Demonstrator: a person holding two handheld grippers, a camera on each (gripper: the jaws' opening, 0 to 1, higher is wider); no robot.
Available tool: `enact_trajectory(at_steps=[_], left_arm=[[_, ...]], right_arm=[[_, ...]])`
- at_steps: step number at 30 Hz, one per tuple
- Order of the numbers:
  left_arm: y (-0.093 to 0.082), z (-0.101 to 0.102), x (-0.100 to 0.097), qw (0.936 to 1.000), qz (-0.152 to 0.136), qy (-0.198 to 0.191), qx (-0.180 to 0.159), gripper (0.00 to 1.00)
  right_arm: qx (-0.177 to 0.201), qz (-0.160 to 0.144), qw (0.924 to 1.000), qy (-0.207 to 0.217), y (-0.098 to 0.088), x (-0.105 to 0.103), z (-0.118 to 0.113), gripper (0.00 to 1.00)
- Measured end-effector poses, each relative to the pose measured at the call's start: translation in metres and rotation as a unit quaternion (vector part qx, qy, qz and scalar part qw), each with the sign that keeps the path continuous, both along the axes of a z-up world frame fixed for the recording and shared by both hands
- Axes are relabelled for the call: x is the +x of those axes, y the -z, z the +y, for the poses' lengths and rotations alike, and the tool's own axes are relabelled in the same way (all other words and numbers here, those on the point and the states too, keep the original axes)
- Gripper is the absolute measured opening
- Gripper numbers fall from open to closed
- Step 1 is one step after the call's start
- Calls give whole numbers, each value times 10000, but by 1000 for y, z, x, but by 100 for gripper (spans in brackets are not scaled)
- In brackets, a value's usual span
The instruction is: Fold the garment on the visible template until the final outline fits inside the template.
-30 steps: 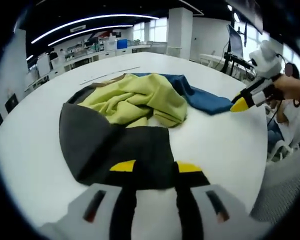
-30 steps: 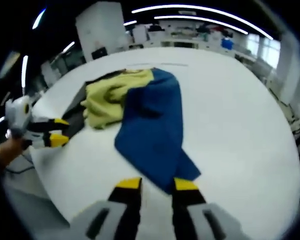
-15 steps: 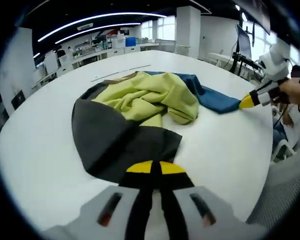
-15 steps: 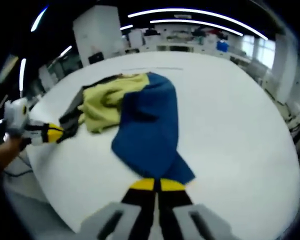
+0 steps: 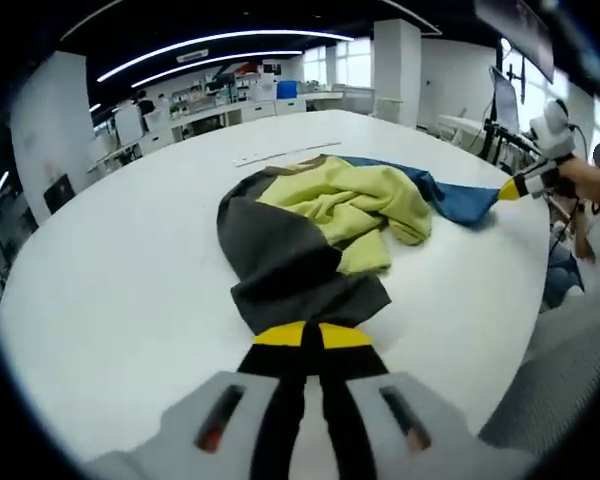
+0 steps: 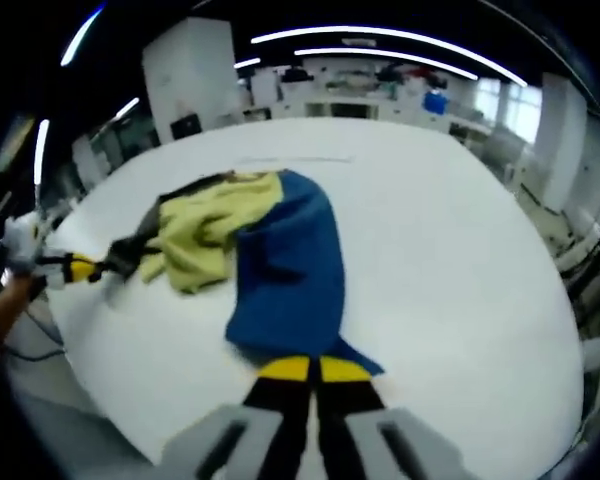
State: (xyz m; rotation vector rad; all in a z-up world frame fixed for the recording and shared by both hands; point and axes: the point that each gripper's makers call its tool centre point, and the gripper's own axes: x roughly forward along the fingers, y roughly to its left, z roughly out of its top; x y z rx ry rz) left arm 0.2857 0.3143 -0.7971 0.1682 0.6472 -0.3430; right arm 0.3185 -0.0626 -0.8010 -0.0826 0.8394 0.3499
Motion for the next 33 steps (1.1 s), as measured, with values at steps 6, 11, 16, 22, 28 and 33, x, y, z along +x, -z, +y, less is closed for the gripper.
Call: enact_trajectory(at_steps=[6, 11, 16, 22, 28, 33], left_arm=[[-8, 38, 10, 9993, -95, -314, 178, 0], [-11, 65, 15, 9978, -122, -504, 414, 0], [-10, 85, 19, 9958, -97, -662, 617, 0], [-2, 109, 30, 9915, -58, -555, 1171, 0], [6, 133, 39, 9877, -22, -642, 1425, 0], [10, 146, 44, 9863, 33, -708, 1491, 0]], right_arm=[[63, -71, 9998, 199, -17, 12, -16, 0], [95, -144, 9992, 369, -26, 23, -30, 0], [-50, -193, 9988, 455, -30, 33, -42, 0], [-190, -163, 9981, 564, -28, 46, -54, 0], [-323, -158, 9972, 660, -26, 62, -69, 0], [-386, -113, 9963, 766, -20, 71, -82, 0]])
